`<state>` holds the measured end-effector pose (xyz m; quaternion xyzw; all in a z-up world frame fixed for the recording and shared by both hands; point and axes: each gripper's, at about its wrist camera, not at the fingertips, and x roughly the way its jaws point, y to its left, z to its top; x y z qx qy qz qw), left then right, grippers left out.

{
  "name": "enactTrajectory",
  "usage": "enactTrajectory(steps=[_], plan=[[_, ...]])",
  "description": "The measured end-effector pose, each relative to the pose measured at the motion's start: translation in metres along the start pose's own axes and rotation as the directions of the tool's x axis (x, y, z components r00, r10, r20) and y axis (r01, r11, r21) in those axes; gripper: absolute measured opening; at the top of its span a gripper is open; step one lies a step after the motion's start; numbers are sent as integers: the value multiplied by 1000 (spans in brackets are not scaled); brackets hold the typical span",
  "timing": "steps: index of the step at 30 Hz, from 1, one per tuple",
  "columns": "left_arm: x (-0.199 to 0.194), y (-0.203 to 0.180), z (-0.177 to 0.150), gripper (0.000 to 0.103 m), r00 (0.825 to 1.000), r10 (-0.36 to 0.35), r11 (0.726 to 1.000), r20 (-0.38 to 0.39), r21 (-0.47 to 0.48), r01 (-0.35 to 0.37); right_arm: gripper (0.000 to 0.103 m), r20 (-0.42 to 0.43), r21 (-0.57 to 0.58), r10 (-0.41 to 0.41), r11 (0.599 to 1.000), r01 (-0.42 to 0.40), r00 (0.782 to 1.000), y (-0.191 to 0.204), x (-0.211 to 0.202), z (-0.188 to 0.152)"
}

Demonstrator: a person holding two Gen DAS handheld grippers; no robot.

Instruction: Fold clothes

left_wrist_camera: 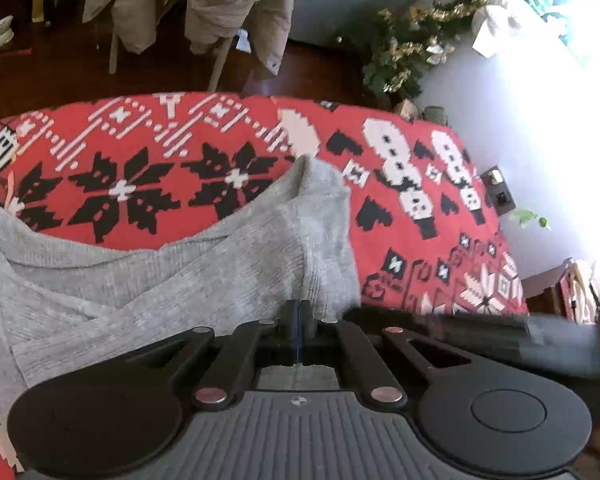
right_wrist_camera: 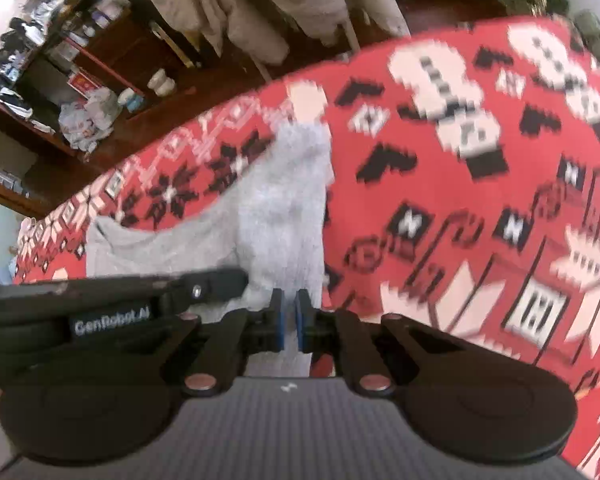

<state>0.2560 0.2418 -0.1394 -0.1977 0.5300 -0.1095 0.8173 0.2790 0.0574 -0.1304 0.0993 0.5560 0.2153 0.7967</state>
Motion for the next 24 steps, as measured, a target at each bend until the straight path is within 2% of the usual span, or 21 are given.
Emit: enactTrajectory(steps=[5,7,10,12,16,20,24], plan=[[3,-8,-8,1,1000,10,1000,-22,21,-10,9,31,17,31,999,-32,999,-12,12,30],[4,-10,-12,1,999,17,999,-33,31,-16,0,43,28,25,999,-26,999,-21,18,41],[1,-13,-21,1,999,21,999,-31,36,-20,6,59,45,15,999,-18,998,-34,26,58],[-5,-15,-27,1,1000,14,999,-25,37,-13,6,71,48,27,998,-30,997,-39,25,66],[-10,-22,-43,1,999,-18,999,-50,47,20,7,45,3,68,998,-68,997,-34,21,64],[-2,-31,-67,1,994,6,996,-107,89,3,6,10,-39,78,996,-77,997,-30,25,56],[-3,-39,-87,1,994,24,989,-104,151,-8,0,-24,-81,85,993,-87,996,-26,29,49]])
